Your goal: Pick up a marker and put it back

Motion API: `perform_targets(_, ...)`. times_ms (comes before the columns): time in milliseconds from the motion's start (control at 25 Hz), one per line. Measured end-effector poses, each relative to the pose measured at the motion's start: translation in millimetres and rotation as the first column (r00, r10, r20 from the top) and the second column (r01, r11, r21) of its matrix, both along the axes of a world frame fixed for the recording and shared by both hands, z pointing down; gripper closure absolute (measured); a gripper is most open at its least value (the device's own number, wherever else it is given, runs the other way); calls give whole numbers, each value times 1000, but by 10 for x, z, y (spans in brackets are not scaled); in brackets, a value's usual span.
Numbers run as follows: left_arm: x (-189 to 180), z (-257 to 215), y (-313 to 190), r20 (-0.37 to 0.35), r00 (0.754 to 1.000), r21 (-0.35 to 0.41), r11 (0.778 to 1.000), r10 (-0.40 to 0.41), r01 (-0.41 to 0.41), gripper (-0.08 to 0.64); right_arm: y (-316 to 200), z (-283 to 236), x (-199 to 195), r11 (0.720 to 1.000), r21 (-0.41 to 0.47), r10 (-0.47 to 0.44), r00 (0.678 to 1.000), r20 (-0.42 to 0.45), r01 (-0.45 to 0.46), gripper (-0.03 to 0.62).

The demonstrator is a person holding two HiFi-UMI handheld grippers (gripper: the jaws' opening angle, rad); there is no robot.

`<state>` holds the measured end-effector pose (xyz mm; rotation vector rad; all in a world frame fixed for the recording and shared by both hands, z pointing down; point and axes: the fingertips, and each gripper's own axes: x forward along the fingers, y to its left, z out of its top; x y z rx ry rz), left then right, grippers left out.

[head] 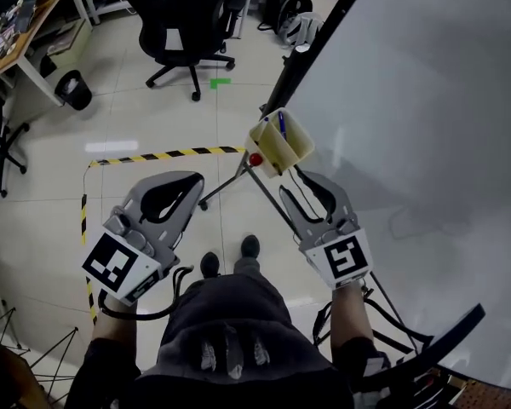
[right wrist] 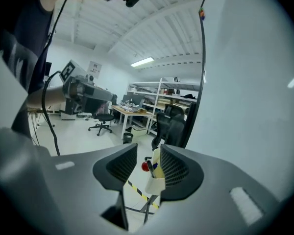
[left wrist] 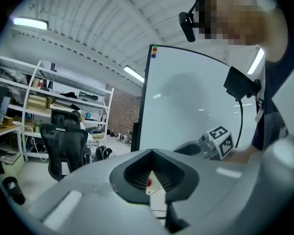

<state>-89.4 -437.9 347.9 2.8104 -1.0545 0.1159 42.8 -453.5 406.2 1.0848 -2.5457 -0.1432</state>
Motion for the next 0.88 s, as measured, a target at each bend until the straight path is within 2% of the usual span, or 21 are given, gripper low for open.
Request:
perform_targets(160,8,95,-59,0,1000,-37,999,-21,21,554,-141,323,-43,999,-39,5,999,-38,-6,453)
perform_targets(320,0,208,-158,21,999,-74,996,-44,45,554,-277,486,-70,998,-57,-4,999,-39,2,453)
perform_targets(480,-27,280,-221,36,998,-92,994,-58,62,554,-326,563,-125,999,-47,-26,999,-48,23,453)
perform_targets(600,-7,353,-274,42,997,-105,992,-60,64,554,-382,624,-150,998,-21,-54,995,-87,53,453)
perform_targets(640,-4,378,-290,44,997,-110,992,-61,66,554,-400,640,-149,998,-14,-57,993,-101,56,458)
perform_targets(720,-15,411,-313,45,997,-120,990,-68,73,554,-426,650,-139,999,0,-49,992,-117,50,542)
perform_targets(880,-50,417,-333,43,996,-126,989,-78,82,554,-445,601,-133,999,13,-50,994,-97,52,548)
